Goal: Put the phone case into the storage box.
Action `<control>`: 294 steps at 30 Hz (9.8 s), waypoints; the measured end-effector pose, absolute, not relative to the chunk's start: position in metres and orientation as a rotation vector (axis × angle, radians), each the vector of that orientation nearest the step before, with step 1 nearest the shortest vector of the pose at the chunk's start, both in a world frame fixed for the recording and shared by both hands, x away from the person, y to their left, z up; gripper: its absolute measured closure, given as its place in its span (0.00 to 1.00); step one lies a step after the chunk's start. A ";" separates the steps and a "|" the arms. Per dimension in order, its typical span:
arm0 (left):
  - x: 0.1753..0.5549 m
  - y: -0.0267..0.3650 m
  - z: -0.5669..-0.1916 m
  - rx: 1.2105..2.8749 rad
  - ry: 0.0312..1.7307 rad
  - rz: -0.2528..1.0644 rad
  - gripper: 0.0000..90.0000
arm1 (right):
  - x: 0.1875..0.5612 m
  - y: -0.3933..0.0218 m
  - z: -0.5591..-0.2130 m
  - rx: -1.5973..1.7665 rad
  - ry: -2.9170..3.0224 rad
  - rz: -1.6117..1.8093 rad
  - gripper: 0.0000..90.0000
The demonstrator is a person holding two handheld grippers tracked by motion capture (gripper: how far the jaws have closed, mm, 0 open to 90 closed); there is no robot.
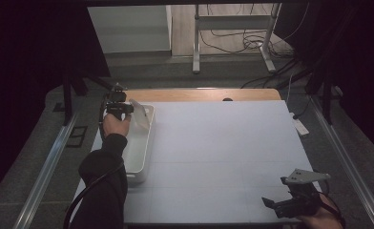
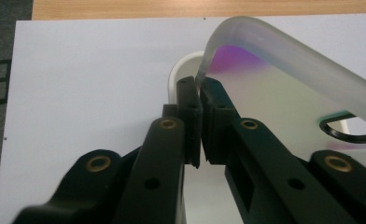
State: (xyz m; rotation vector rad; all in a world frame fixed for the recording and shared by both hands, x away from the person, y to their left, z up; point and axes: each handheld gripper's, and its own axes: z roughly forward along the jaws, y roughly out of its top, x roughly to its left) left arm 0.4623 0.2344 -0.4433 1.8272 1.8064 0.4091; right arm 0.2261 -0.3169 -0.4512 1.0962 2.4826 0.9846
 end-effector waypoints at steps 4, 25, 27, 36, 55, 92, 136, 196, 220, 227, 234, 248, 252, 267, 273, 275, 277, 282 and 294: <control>0.464 0.233 -0.443 1.826 1.795 0.411 0.88 | 0.226 -0.317 -0.451 1.096 2.481 0.983 0.02; 0.461 0.234 -0.436 1.828 1.742 0.460 0.75 | 0.226 -0.317 -0.451 1.095 2.483 0.988 0.02; 0.461 0.235 -0.435 1.830 1.737 0.463 0.73 | 0.226 -0.317 -0.451 1.093 2.483 0.988 0.02; 0.457 0.237 -0.434 1.811 1.690 0.464 0.64 | 0.226 -0.317 -0.451 1.095 2.481 0.989 0.02; 0.447 0.242 -0.435 1.826 1.589 0.425 0.32 | 0.226 -0.317 -0.451 1.099 2.476 0.988 0.02; 0.420 0.237 -0.423 1.898 1.335 0.384 0.04 | 0.227 -0.319 -0.451 1.136 2.447 0.991 0.00; 0.366 0.214 -0.423 1.944 1.116 0.398 0.01 | 0.225 -0.319 -0.450 1.146 2.425 0.976 0.00; 0.283 0.208 -0.440 1.950 1.014 0.373 0.01 | 0.225 -0.318 -0.450 1.157 2.403 0.959 0.00; 0.251 0.217 -0.443 1.922 1.028 0.354 0.01 | 0.225 -0.318 -0.450 1.159 2.398 0.958 0.00; 0.242 0.221 -0.445 1.912 1.039 0.351 0.01 | 0.225 -0.318 -0.450 1.158 2.398 0.958 0.00; 0.232 0.224 -0.447 1.899 1.044 0.357 0.01 | 0.224 -0.318 -0.450 1.157 2.396 0.958 0.00; 0.218 0.228 -0.451 1.899 1.057 0.367 0.01 | 0.225 -0.318 -0.450 1.163 2.393 0.955 0.00; 0.214 0.229 -0.453 1.901 1.064 0.368 0.00 | 0.225 -0.318 -0.450 1.163 2.393 0.954 0.00; 0.201 0.228 -0.458 1.941 1.076 0.390 0.00 | 0.225 -0.318 -0.450 1.162 2.395 0.953 0.00; 0.194 0.230 -0.461 1.947 1.086 0.398 0.00 | 0.225 -0.318 -0.450 1.161 2.396 0.952 0.00; 0.192 0.230 -0.462 1.950 1.090 0.398 0.00 | 0.225 -0.318 -0.450 1.163 2.396 0.951 0.00; 0.191 0.230 -0.463 1.955 1.091 0.399 0.00 | 0.225 -0.318 -0.450 1.163 2.396 0.951 0.00; 0.186 0.230 -0.464 1.963 1.095 0.405 0.00 | 0.225 -0.318 -0.450 1.162 2.396 0.950 0.00; 0.179 0.230 -0.467 1.983 1.106 0.418 0.00 | 0.225 -0.318 -0.450 1.162 2.397 0.949 0.00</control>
